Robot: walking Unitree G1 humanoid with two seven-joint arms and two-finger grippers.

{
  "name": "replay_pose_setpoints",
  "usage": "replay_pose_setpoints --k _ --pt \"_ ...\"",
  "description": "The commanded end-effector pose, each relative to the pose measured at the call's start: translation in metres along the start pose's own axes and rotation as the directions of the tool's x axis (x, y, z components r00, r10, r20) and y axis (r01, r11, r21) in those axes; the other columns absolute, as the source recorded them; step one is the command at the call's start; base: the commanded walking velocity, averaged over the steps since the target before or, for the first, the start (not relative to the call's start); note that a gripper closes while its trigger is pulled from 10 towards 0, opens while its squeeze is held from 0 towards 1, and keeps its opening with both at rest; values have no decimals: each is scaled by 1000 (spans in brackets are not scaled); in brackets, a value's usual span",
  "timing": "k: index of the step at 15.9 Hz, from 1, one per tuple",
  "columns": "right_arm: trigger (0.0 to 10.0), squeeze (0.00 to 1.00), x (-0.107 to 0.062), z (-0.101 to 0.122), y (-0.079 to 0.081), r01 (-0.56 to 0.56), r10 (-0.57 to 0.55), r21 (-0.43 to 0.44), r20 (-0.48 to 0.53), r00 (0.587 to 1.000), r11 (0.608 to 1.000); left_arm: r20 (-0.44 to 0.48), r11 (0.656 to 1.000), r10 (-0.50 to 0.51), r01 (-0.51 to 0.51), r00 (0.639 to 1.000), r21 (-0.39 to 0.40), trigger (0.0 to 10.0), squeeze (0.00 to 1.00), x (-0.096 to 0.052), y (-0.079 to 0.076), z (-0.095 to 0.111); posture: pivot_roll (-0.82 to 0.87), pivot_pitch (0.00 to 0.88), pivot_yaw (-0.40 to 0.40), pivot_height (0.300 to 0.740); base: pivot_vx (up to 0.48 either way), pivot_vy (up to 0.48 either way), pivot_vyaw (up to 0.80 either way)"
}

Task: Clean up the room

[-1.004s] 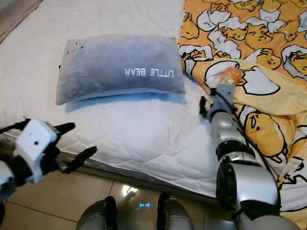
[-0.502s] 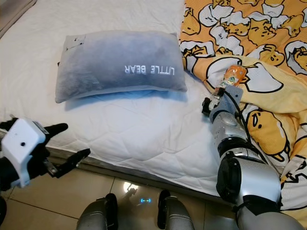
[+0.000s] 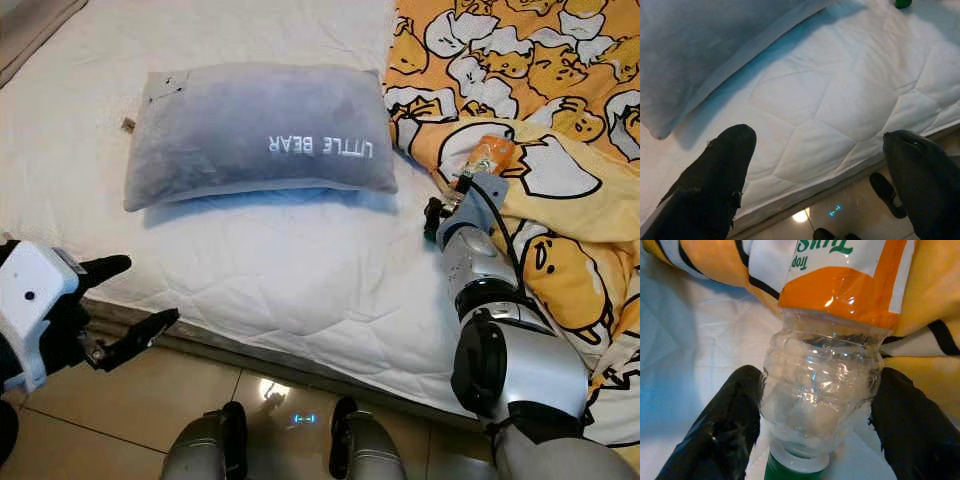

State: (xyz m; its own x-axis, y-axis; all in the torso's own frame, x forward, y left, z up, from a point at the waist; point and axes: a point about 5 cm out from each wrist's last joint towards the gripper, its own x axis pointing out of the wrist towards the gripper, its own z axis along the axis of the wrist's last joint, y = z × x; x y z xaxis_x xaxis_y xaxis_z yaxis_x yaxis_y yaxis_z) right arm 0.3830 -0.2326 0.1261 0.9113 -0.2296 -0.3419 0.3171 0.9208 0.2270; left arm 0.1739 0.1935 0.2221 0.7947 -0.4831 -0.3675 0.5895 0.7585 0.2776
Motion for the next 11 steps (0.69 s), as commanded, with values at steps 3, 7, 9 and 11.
replay_pose_setpoints --k 3,7,9,11 --pt "0 0 0 -8 -4 30 -29 24 -44 999 999 -11 1000 -21 22 1000 15 10000 514 -7 -5 3 303 335 15 740 0 0 0" --pt "0 0 -1 -15 -7 39 -35 62 -57 998 997 -16 1000 -31 31 999 4 10000 514 -9 -6 2 307 330 16 740 0 0 0" --pt "0 0 -1 -16 -7 41 -37 72 -58 998 997 -17 1000 -30 30 999 -2 10000 514 -10 -6 2 304 324 16 740 0 0 0" --pt "0 0 -1 -17 -8 46 -41 81 -59 997 996 -20 1000 -30 30 999 -10 10000 514 -9 -7 1 300 314 13 740 0 0 0"
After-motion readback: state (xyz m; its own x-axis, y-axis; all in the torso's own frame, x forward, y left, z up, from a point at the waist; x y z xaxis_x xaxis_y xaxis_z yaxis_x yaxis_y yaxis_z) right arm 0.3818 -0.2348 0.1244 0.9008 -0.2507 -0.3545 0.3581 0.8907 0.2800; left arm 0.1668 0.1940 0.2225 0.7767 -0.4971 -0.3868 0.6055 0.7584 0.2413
